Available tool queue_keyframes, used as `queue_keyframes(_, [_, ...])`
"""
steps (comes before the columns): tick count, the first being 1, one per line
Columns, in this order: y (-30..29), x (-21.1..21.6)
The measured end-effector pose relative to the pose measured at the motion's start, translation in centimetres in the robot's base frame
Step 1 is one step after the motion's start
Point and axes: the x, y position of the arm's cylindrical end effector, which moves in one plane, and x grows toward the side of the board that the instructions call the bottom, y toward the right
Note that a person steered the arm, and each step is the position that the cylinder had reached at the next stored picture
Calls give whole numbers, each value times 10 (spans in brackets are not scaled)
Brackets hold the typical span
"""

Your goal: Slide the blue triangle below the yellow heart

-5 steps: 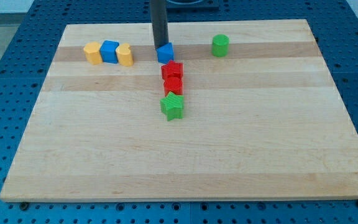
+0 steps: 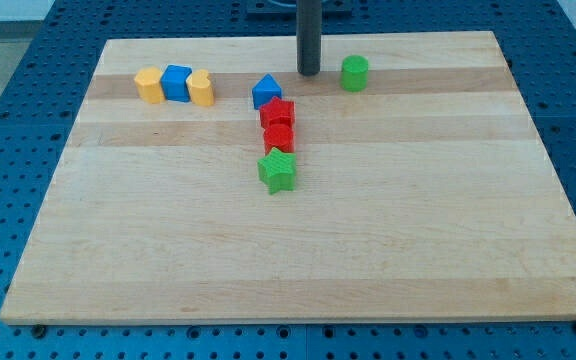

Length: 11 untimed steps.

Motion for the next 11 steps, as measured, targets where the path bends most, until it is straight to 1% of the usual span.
queue_keyframes(1, [0,41])
queue_keyframes(3, [-4,44])
queue_keyframes(10, [-129,47])
queue_keyframes(11, [-139,48])
